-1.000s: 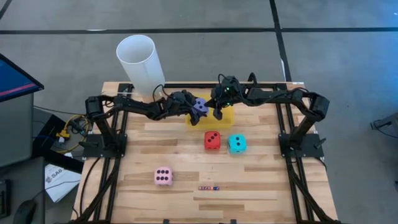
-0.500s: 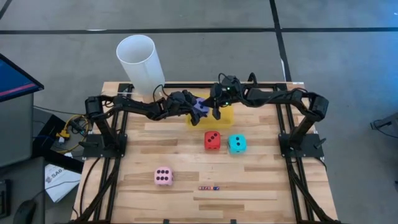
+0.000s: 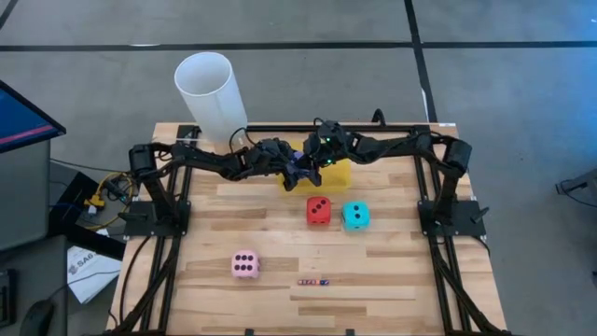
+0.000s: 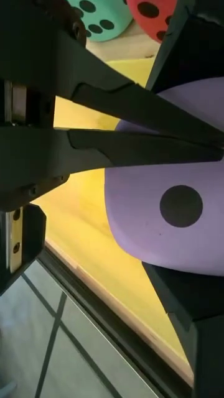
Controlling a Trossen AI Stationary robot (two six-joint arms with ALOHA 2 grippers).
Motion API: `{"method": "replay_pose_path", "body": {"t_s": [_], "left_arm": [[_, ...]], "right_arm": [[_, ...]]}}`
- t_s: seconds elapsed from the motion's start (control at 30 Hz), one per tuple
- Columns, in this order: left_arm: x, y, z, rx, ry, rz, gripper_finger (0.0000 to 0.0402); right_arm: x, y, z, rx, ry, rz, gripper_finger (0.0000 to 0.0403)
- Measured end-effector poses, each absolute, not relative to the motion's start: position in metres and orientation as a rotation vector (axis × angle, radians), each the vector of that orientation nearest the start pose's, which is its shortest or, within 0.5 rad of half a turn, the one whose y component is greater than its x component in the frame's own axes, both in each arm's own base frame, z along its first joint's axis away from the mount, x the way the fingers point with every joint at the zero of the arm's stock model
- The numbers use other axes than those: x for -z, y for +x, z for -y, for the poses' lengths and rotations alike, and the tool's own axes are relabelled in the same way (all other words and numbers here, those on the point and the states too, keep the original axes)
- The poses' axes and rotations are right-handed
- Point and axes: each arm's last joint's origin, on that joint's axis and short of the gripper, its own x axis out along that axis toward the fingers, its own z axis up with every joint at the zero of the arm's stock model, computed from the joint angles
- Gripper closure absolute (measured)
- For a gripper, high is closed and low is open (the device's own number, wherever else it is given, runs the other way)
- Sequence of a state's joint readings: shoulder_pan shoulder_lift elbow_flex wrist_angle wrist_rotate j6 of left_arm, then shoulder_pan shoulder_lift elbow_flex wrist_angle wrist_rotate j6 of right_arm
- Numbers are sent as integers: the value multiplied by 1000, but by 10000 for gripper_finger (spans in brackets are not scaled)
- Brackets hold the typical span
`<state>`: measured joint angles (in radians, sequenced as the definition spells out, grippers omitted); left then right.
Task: Pick & Place Dice
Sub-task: Put the big purple dice into the yellow bin
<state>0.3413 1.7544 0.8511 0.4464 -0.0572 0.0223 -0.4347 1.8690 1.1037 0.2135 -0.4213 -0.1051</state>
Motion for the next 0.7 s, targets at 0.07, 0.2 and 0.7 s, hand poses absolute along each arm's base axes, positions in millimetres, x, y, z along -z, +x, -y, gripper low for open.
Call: {"method": "replay_pose_path", "body": {"t_s": [0.07, 0.2, 0.7], "left_arm": [[-166, 332, -121, -394, -43, -458, 14], [-169, 333, -123, -400, -38, -442, 14], [-170, 331, -129, -420, 10, -442, 14]], "right_arm": [[-184, 364, 159, -8, 128, -500, 403], [-190, 363, 166, -1, 122, -522, 403], [-185, 358, 175, 24, 135, -559, 403]]}}
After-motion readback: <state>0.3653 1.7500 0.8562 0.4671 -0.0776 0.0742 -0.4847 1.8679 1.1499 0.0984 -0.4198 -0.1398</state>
